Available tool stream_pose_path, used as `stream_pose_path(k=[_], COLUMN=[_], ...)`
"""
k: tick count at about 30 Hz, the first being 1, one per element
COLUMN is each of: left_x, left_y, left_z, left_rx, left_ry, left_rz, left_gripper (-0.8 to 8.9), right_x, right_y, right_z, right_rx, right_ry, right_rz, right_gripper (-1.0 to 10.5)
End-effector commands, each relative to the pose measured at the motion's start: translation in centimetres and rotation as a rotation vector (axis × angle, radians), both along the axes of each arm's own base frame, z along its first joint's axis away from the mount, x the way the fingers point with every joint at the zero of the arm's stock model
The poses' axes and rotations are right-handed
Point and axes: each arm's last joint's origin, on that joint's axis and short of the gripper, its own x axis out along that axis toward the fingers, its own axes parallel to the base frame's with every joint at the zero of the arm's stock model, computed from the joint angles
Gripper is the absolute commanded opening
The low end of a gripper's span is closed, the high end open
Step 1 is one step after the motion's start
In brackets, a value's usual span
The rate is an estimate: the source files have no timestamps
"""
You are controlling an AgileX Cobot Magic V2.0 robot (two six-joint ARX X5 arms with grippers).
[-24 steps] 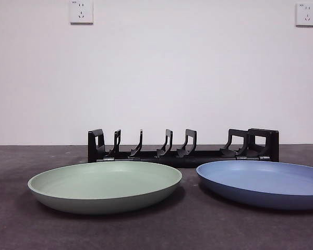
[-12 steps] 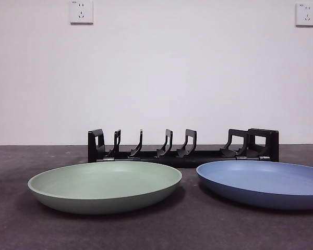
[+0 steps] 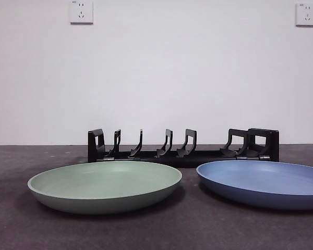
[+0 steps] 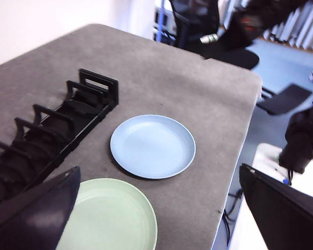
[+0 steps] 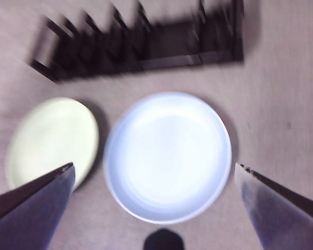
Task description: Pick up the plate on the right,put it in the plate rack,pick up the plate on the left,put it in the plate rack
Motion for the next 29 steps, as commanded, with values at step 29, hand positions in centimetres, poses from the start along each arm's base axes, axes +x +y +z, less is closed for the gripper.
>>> stream_pose_path(k=[29], left_x=[3.8], left_y=[-4.7], left_z=[-1.3], left_rx=[0.146], left_ry=[0.008], left_rz=[-0.11], left_gripper=[6.28], right_x=[14.1], right_y=[0.8], right_z=[-16.1], right_rx=[-0.054], right_ry=[0.555], right_rz=[0.044], right_gripper=[2.9])
